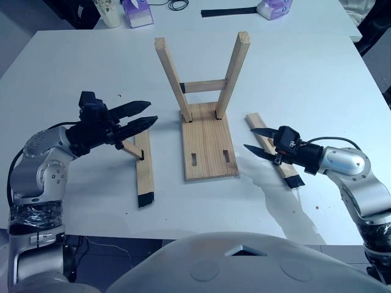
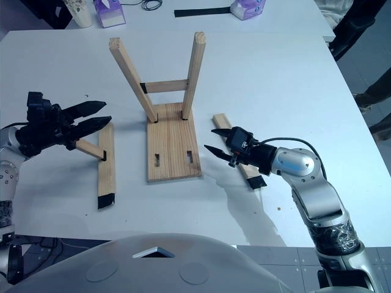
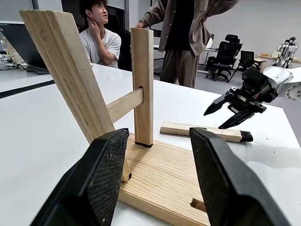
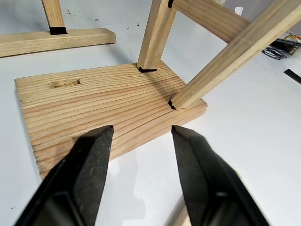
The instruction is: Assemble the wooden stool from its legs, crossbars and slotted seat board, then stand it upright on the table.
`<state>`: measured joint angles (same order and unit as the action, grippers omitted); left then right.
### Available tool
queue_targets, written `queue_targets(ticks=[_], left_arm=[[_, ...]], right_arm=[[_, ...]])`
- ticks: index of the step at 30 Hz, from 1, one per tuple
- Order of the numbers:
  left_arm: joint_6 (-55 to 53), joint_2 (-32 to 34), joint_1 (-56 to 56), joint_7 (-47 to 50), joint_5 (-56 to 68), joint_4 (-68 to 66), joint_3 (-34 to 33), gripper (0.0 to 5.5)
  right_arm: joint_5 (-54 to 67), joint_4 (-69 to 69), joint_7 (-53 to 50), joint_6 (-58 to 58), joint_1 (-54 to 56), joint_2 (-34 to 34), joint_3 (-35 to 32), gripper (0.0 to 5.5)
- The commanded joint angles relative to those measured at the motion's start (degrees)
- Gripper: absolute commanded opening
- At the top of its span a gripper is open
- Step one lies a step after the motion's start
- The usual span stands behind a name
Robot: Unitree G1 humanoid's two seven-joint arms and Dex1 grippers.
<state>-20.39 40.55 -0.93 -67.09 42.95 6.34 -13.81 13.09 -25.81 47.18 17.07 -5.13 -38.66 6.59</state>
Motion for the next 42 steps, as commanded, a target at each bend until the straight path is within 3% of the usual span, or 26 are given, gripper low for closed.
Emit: queue_targets(ticks=[1, 9, 13, 18, 21, 25, 31, 35, 42], left_arm=[[-6.7, 0.0, 0.0, 3.0, 3.0, -0.3, -1.2, 2.41], [-20.8, 7.1, -6.3, 13.0, 18.8, 17.6, -9.5, 2.41], [-27.3, 11.3, 9.6, 13.5, 20.1, 31.9, -11.7, 2.41], [-27.6, 12.4, 26.8, 10.0, 13.4, 35.4, -11.7, 2.41], [-26.5, 10.8, 34.9, 10.8, 8.7, 36.7, -10.3, 2.41], [-25.0, 7.0, 37.3, 15.6, 5.8, 35.7, -10.5, 2.41], [-20.2, -3.8, 40.0, 31.5, -3.6, 35.4, -13.7, 3.13], [-16.1, -8.6, 45.4, 34.8, -8.8, 37.2, -12.4, 3.44], [-21.6, -11.1, 41.2, 39.6, -5.8, 35.7, -11.9, 3.44]], right_arm=[[-0.2, -0.3, 0.1, -0.2, 0.7, -0.6, -0.5, 2.27], [0.0, -3.7, -2.9, 0.6, -2.8, 0.6, -1.3, 2.27], [0.2, -7.2, -6.0, 1.3, -7.8, 1.3, -3.0, 2.27], [-0.1, -10.4, -9.1, 1.8, -12.3, 2.4, -3.8, 2.27], [-0.4, -10.9, -9.9, 1.7, -13.0, 2.9, -3.3, 2.27], [-1.3, -11.4, -11.4, 1.4, -14.5, 3.4, -2.4, 2.27], [-1.9, -12.1, -12.7, 1.2, -16.2, 4.1, -2.4, 2.27], [-2.2, -11.9, -12.6, 1.3, -15.7, 4.4, -2.2, 2.27], [-2.2, -11.3, -12.1, 1.3, -14.5, 4.2, -1.8, 2.27]])
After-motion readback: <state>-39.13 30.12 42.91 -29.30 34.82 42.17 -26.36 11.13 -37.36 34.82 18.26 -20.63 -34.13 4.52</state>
